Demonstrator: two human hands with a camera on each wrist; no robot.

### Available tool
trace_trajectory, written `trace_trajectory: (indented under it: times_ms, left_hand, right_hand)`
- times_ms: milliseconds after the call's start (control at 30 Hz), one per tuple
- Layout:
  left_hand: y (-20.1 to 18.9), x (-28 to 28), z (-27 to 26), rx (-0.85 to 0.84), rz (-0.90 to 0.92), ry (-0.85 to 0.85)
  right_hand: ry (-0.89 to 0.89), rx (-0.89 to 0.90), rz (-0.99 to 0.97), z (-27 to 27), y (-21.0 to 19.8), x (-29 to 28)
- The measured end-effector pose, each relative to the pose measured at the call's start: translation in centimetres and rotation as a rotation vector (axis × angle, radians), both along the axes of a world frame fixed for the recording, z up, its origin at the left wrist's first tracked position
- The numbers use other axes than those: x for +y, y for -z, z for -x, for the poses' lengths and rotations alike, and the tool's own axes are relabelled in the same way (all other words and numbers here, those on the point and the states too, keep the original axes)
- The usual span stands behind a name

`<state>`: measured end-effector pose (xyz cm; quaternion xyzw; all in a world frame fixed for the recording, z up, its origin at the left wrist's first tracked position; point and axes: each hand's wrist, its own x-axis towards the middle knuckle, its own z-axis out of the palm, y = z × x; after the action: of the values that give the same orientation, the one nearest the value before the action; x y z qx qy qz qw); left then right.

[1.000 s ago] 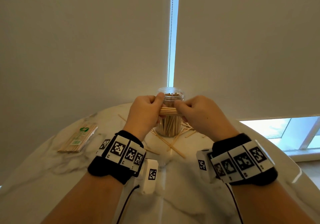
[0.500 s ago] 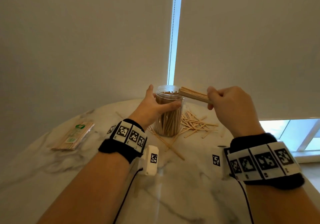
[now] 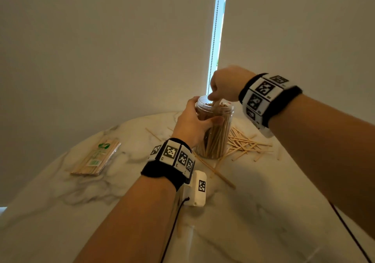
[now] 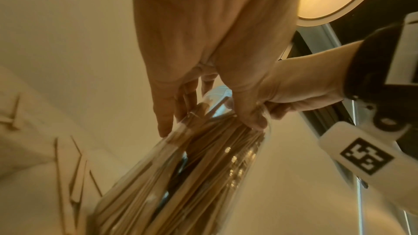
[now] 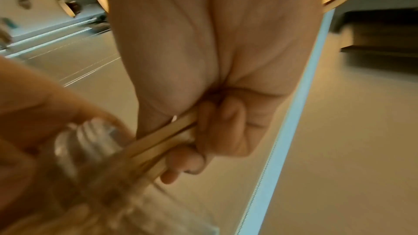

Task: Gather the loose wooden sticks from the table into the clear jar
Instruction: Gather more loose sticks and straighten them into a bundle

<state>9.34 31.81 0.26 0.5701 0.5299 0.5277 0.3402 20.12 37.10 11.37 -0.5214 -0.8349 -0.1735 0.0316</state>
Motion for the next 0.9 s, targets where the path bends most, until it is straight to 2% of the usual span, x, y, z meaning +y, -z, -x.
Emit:
trace_trajectory:
  times_ms: [100,200,367,500,533,633,700,833,900]
  left_hand:
    - [0.2,0.3,0.1,-0.012,0.017,0.005]
    - [0.3,0.5,0.3,-0.014,0.020,0.008]
    - [0.2,0.3,0.2,0.019,0.014,0.000]
    - [0.0,0.2,0.3,-0.002,0.016,0.001]
    - [0.0,0.1,0.3,-0.007,0.015,0.004]
    - [-0.1,0.0,0.3,-0.001,0.007,0.014]
    - [-0.1,0.0,0.3,0.001,0.005,0.015]
    - [0.0,0.1,0.5,-0.019,0.016,0.016]
    - [0.2,0.2,0.6,-0.023,0.020,0.016]
  right_hand:
    - [0.015,-0.075,0.184,1.4,0.6,1.3]
    - [0.048,0.054,0.338,1.4,0.0,1.7]
    - [-0.011,0.057,0.316,1.3,0.7,1.7]
    - [0.034,0.428,0.670,0.0,-1.0,1.7]
    - [0.017,0.437,0.655,-0.4,-1.2,1.8]
    - [-0.032,0.267,0.406,-0.6,-0.1,1.8]
    - [-0.048,0.286,0.341,-0.4,0.4,1.8]
    - [-0.001,0.438,0.616,-0.9,-1.3,1.7]
    - [-0.007,0.446,0.730,-1.4,-1.6,1.5]
